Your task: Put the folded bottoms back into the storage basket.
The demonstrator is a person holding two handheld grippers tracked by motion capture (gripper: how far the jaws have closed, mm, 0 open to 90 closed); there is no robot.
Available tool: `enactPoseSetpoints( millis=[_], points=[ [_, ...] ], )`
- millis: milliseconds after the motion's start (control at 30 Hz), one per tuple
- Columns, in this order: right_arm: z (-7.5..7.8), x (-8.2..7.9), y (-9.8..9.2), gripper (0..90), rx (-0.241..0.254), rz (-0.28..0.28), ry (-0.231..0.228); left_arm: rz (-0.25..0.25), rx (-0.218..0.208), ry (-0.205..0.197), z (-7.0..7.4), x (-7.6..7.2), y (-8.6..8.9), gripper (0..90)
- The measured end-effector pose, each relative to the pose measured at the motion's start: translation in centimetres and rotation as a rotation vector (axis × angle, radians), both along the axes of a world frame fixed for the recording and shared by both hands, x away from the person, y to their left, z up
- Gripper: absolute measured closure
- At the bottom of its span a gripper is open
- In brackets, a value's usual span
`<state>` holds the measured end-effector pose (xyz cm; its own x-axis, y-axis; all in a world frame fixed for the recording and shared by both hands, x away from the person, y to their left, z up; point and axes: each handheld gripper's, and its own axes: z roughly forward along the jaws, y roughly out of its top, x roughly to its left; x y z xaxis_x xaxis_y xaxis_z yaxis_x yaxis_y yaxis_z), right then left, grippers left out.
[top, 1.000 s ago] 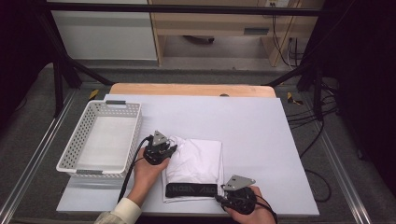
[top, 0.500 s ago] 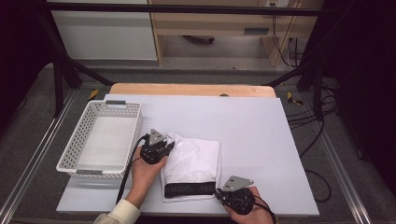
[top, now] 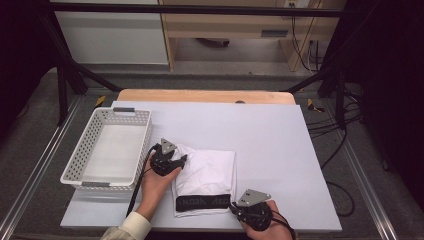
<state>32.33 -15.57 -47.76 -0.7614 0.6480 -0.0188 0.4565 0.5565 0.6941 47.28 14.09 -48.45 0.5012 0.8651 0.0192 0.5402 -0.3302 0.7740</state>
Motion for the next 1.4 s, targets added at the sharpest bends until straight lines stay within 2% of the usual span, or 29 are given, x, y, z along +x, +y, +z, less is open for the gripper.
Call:
enactPoseSetpoints(
  millis=[100, 167, 233, 267, 333, 467, 567, 633, 700, 833, 967, 1067, 1133, 1400],
  points=[
    [0.1, 0.0, -0.2, 58.7, 0.004, -0.017, 0.006, 0.009, 0.013, -0.002, 0.0, 0.1, 0.0, 32.4],
    [0.0, 0.0, -0.4, 48.4, 0.011, -0.036, 0.012, 0.006, -0.01, 0.02, -0.1, 0.3, 0.1, 30.4],
    [-0.1, 0.1, -0.5, 43.9, 0.006, -0.051, 0.014, -0.018, -0.033, 0.031, -0.1, 0.3, 0.1, 38.2],
    [-0.1, 0.2, -0.4, 43.7, 0.006, -0.06, 0.014, -0.025, -0.031, 0.027, -0.1, 0.2, -0.1, 41.3],
    [-0.2, 0.5, -0.3, 48.1, 0.012, -0.057, 0.019, -0.066, -0.037, 0.023, 0.0, 0.0, -0.4, 52.4],
    [-0.2, 0.7, -0.3, 58.6, 0.022, -0.047, 0.015, -0.095, -0.039, 0.021, 0.0, -0.1, -0.8, 66.8],
    [-0.2, 0.7, -0.3, 73.6, 0.031, -0.021, 0.019, -0.106, -0.027, 0.007, 0.0, -0.3, -1.1, 73.7],
    [-0.1, 0.7, 0.0, 78.9, 0.03, -0.011, 0.023, -0.106, -0.018, -0.007, 0.0, -0.5, -1.2, 77.7],
    [-0.1, 0.7, 0.0, 81.0, 0.026, -0.004, 0.022, -0.108, -0.016, -0.025, 0.3, -0.7, -1.2, 79.1],
    [0.2, 0.7, 0.0, 82.8, 0.037, -0.01, 0.032, -0.113, -0.047, -0.08, 1.6, -1.5, -1.0, 80.5],
    [0.6, 0.5, 0.0, 83.3, 0.06, -0.017, 0.034, -0.154, -0.031, -0.129, 3.0, -2.5, -1.4, 80.8],
    [0.8, 0.6, 0.0, 83.5, 0.063, -0.012, 0.034, -0.179, -0.023, -0.15, 3.6, -2.8, -1.7, 80.8],
    [0.8, 0.6, 0.0, 83.5, 0.065, -0.013, 0.043, -0.188, -0.032, -0.156, 3.9, -3.0, -1.9, 80.8],
    [1.0, 0.6, 0.1, 83.6, 0.068, 0.002, 0.035, -0.228, -0.026, -0.177, 4.4, -4.3, -2.6, 80.7]
  ],
)
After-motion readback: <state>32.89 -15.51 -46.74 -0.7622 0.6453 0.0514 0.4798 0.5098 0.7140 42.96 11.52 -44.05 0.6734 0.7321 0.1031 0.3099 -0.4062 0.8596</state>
